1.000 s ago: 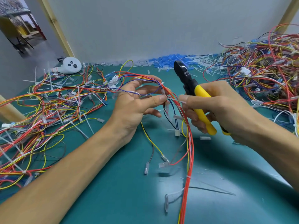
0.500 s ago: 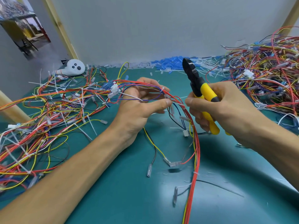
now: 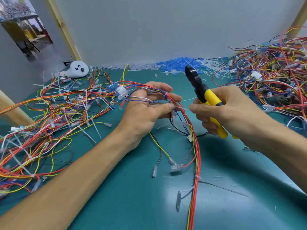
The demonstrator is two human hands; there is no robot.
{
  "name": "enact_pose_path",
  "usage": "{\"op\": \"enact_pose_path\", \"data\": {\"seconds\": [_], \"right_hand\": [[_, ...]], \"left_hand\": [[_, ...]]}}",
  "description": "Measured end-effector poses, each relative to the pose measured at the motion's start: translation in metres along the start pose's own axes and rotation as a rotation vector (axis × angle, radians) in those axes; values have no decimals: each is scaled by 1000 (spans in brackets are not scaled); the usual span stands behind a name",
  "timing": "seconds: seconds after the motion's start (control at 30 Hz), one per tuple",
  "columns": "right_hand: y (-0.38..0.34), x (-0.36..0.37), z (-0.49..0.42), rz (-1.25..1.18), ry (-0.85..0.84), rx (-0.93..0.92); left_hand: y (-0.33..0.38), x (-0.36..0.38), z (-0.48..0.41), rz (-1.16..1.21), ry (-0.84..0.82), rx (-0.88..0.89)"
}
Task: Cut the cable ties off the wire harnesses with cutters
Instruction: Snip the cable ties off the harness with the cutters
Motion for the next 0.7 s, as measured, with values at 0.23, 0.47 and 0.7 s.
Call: {"op": "enact_pose_path", "data": {"seconds": [0.23, 0.47, 0.7], "right_hand": [[-1, 1, 0, -247, -30, 126], [-3, 7, 2, -576, -120, 225], [-4, 7, 2, -634, -134, 172]], "left_hand": [[-1, -3, -4, 117, -121, -101], [2, -1, -1, 251, -242, -94], [7, 10, 2, 114, -224, -22]]}}
Point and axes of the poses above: each hand's wrist, its own z-axis away from the middle knuckle, its own x-axis out of the palm, y = z × x, the point moved 3 cm from there along -z, towards the middle knuckle, and after that the axes turned 15 degrees about -z, right-handed, at the moved point
